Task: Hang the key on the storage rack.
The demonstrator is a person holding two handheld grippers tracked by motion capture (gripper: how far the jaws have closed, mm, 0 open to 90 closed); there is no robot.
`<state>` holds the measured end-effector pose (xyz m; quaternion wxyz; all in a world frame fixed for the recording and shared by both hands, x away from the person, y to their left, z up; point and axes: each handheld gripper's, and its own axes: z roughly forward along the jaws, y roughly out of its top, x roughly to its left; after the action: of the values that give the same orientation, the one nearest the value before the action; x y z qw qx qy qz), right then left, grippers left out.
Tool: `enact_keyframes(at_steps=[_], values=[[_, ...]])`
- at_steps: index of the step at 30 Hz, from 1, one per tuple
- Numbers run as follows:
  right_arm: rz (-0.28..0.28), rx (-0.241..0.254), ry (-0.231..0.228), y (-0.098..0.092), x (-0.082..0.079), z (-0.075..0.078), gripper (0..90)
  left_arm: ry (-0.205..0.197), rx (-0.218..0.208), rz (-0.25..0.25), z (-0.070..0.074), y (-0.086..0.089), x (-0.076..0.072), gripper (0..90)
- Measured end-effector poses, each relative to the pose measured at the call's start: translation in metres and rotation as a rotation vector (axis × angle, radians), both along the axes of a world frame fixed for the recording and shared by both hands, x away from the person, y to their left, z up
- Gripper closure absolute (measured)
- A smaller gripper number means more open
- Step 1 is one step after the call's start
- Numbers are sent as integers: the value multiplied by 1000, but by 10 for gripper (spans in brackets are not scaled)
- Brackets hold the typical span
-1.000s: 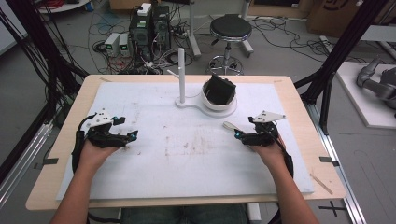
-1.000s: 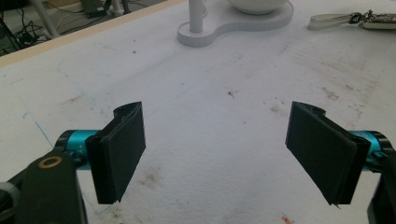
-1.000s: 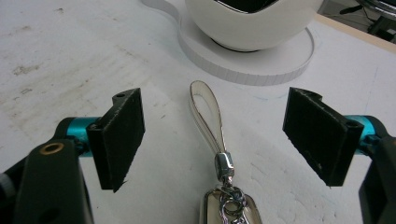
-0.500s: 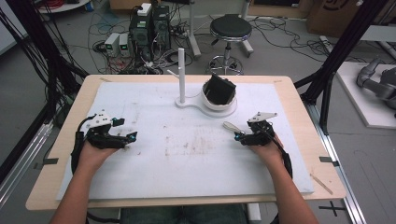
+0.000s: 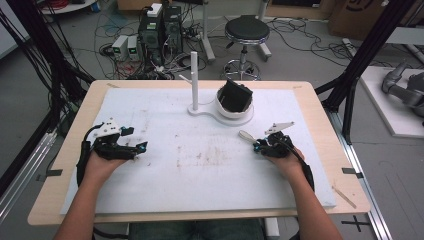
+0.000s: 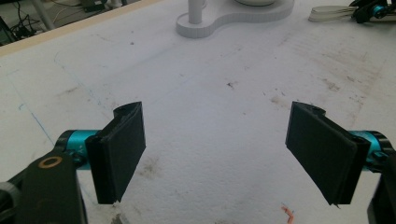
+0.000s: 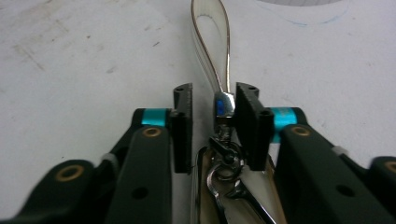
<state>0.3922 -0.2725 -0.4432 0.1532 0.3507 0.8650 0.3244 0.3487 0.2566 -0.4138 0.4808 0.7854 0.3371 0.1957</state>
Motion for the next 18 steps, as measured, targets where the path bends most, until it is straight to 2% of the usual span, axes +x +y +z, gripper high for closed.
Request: enact_keyframes(at_steps=[4, 7, 9, 15, 17, 18], values=[[1, -11, -8, 2, -1, 1, 809, -1, 0, -2, 0, -1, -1, 200], [-16, -8, 3, 2, -2, 3, 819, -1, 2, -1, 0, 0, -1, 200], [-19, -1, -5, 1, -3, 5, 821, -4, 2, 2, 1, 0, -1, 200], [-33, 92, -60, 1, -10, 20, 825, -5, -4, 6, 1, 2, -1, 199], [-24, 128, -106, 4, -13, 30, 825, -5, -2, 5, 2, 2, -1, 199], [-24, 128, -106, 4, -13, 30, 825, -5, -1, 4, 2, 2, -1, 199]])
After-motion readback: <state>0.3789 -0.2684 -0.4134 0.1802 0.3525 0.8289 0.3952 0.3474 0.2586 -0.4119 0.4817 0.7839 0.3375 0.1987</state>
